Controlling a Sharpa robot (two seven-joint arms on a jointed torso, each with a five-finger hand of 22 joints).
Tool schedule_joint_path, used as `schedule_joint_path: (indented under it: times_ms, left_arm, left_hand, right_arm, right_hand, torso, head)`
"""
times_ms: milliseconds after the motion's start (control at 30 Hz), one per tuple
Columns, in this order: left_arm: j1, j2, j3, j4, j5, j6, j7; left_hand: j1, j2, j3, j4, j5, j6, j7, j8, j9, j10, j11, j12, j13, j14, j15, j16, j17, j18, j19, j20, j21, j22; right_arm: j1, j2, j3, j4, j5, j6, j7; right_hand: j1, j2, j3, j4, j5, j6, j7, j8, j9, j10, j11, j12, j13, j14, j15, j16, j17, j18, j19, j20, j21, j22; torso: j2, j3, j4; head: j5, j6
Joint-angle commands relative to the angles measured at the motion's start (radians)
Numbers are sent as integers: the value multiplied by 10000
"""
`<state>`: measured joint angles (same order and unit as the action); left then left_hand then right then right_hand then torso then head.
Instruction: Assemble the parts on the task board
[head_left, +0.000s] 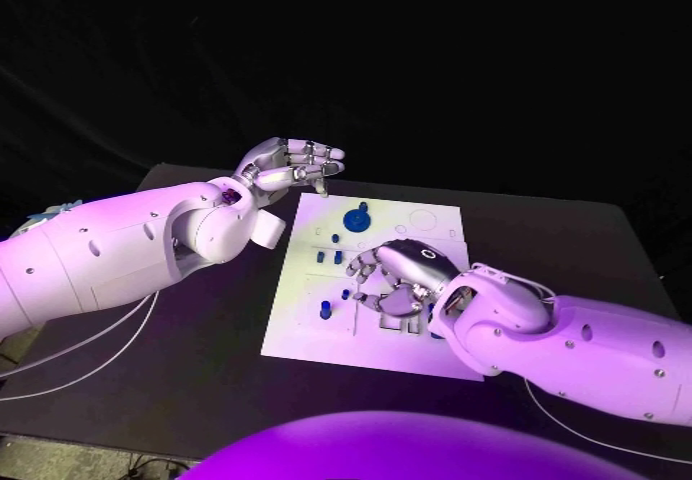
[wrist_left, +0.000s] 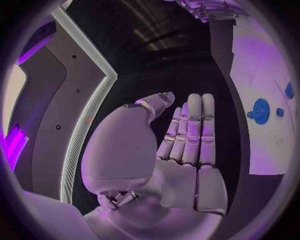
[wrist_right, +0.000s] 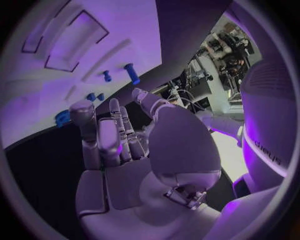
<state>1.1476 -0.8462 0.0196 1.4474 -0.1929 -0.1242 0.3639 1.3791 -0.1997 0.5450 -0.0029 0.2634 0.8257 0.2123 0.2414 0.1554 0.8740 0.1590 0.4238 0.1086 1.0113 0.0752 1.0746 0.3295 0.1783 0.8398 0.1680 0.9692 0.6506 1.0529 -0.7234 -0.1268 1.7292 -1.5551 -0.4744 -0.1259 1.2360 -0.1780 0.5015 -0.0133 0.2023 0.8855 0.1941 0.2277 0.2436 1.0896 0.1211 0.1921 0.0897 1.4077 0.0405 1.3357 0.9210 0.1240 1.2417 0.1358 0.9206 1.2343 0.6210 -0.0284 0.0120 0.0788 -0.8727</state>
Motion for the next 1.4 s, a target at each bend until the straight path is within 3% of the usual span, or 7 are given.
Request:
schedule_joint_path:
  times_ms: [33, 200, 300, 400, 500, 867, 1400]
  left_arm:
    - [6, -22, 8, 35, 60, 67, 38]
    - [5, -97, 7, 60, 69, 43, 33]
    - [4, -145, 7, 87, 74, 35, 39]
    - [-5, -191, 5, 117, 84, 45, 43]
    - [-15, -237, 4, 139, 95, 47, 44]
    - [-24, -281, 1, 187, 115, 50, 58]
    - [-27, -345, -1, 234, 137, 49, 53]
  left_hand:
    - [-16, 101, -8, -40, 40, -64, 133, 58, -15, -63, 1, 61, 11, -56, 17, 5, 1, 57, -51, 12, -44, 0]
    - [-16, 101, -8, -40, 40, -64, 133, 58, -15, -63, 1, 61, 11, -56, 17, 5, 1, 57, -51, 12, -44, 0]
    - [-16, 101, -8, -40, 40, -64, 133, 58, -15, -63, 1, 61, 11, -56, 17, 5, 1, 57, -51, 12, -44, 0]
    - [-16, 101, -8, -40, 40, -64, 133, 58, -15, -63, 1, 61, 11, -56, 17, 5, 1, 57, -51, 12, -44, 0]
    - [-16, 101, -8, -40, 40, -64, 133, 58, -15, -63, 1, 61, 11, -56, 17, 5, 1, 57, -51, 12, -44, 0]
    - [-16, 101, -8, -40, 40, -64, 133, 58, -15, -63, 1, 61, 11, -56, 17, 5, 1, 57, -51, 12, -44, 0]
    - [-33, 106, -5, -43, 43, -86, 133, 80, -14, -103, 1, 113, 19, -59, 18, 10, 2, 59, -54, 16, -50, -3]
  right_arm:
    - [323, -586, 34, 57, 3637, -62, 249]
    - [691, -1655, 50, 130, 5439, 558, 52]
    - [798, -2282, 52, 266, 5888, 827, -178]
    - [823, -2804, 43, 482, 5811, 954, -441]
    - [801, -3278, 12, 742, 5453, 974, -824]
    - [188, -3589, -63, 1329, 3326, 771, -2328]
    - [-364, -2965, -86, 1173, 2065, 894, -3145]
  right_hand:
    - [-5, 13, 23, 46, -41, 134, -65, 149, 46, 482, -126, 416, 141, 102, -119, 100, 163, 83, 166, -25, 190, 104]
    - [-549, -88, -565, 448, -573, 125, -331, 506, 197, 1418, -429, 1610, 858, 327, -377, 244, 503, -21, 510, -248, 689, 383]
    - [-677, -60, -1189, 787, -361, -37, -543, 1157, 537, 1403, -622, 3282, 2195, 591, -539, 440, 1035, -180, 1006, -460, 1456, 793]
    - [-680, 121, -1958, 1487, 43, -545, -687, 2647, 1663, 197, -754, 6415, 5241, 831, -699, 854, 1966, -345, 1443, -562, 2230, 1280]
    - [-633, 116, -2227, 1856, 188, -730, -735, 3148, 2105, 326, -805, 7317, 6363, 925, -714, 1047, 2441, -383, 1552, -597, 2448, 1437]
    - [-631, 111, -2962, 2984, 426, -715, -798, 3212, 2351, 1930, -854, 10106, 9958, 1242, -742, 1756, 4304, -557, 1951, -629, 3299, 1940]
    - [-843, 188, -3437, 3056, 396, -547, -860, 3315, 2511, 2237, -901, 10631, 10680, 1277, -773, 1851, 4581, -562, 1969, -651, 3330, 1996]
  torso:
    - [-28, -3, -45]
    - [-67, 13, -126]
    - [-75, 30, -174]
    - [-85, 72, -235]
    - [-100, 81, -263]
    - [-108, 75, -286]
    - [-100, 58, -283]
  head:
    - [-373, 1]
    - [-693, 1]
    - [-882, 1]
    - [-959, 1]
    - [-1076, 1]
    - [-1245, 1]
    - [-1202, 1]
